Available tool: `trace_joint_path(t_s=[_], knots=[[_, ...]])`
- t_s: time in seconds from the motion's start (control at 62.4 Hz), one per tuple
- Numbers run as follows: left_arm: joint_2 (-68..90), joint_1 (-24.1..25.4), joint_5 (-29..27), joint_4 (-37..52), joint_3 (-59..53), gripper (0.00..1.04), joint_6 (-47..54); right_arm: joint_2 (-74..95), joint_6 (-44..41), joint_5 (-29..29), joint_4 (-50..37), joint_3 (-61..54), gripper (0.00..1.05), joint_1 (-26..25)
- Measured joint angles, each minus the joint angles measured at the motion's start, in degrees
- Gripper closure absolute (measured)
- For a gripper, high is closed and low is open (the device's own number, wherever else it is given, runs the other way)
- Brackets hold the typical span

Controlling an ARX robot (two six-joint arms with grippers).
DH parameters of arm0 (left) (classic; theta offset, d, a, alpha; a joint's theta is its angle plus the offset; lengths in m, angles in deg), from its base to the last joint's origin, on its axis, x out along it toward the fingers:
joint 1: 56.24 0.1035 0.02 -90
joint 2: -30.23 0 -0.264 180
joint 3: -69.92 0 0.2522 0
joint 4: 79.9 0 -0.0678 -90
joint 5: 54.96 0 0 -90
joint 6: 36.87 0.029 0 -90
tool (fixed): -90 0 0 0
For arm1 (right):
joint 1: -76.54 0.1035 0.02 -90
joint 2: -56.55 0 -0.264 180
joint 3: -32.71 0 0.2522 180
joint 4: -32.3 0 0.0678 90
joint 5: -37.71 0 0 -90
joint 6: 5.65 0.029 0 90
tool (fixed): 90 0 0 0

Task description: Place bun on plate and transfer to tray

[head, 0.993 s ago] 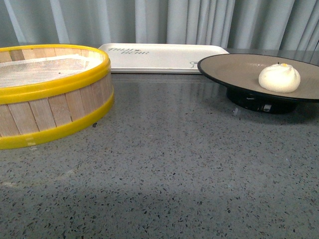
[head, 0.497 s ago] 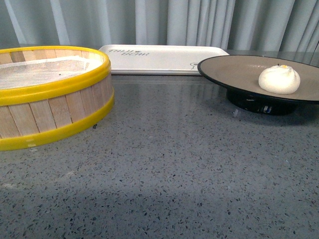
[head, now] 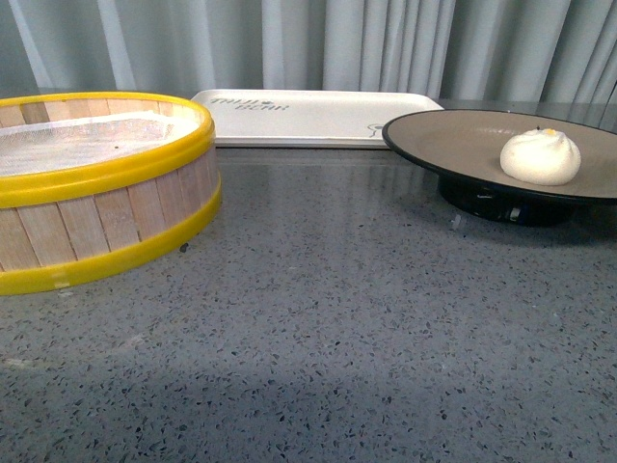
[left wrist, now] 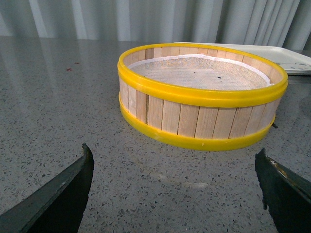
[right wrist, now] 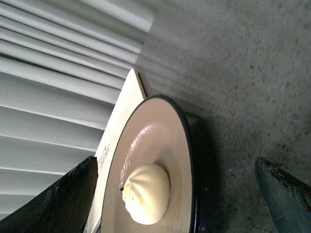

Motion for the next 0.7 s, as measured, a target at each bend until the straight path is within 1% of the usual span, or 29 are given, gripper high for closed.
trace_joint_path(t_s=[0.256,0.433,0.449,0.481,0.705], knots=[[0.0,0.0,0.0,0.0,0.0,0.07,0.0,1.79,4.17,0.92,-0.17,0.15,0.08,2.71],[0.0,0.0,0.0,0.0,0.0,0.07,0.0,3.72,5.53,1.68,-0.79,1.38,0.09,3.23],[0.0,0.0,0.0,0.0,0.0,0.07,0.0,4.04,5.7,1.86,-0.76,1.53,0.13,3.28],[0.0,0.0,0.0,0.0,0.0,0.07,0.0,4.22,5.75,1.92,-0.79,1.53,0.17,3.28],[0.0,0.0,0.0,0.0,0.0,0.07,0.0,4.31,5.81,1.75,-0.35,1.77,0.54,3.72]])
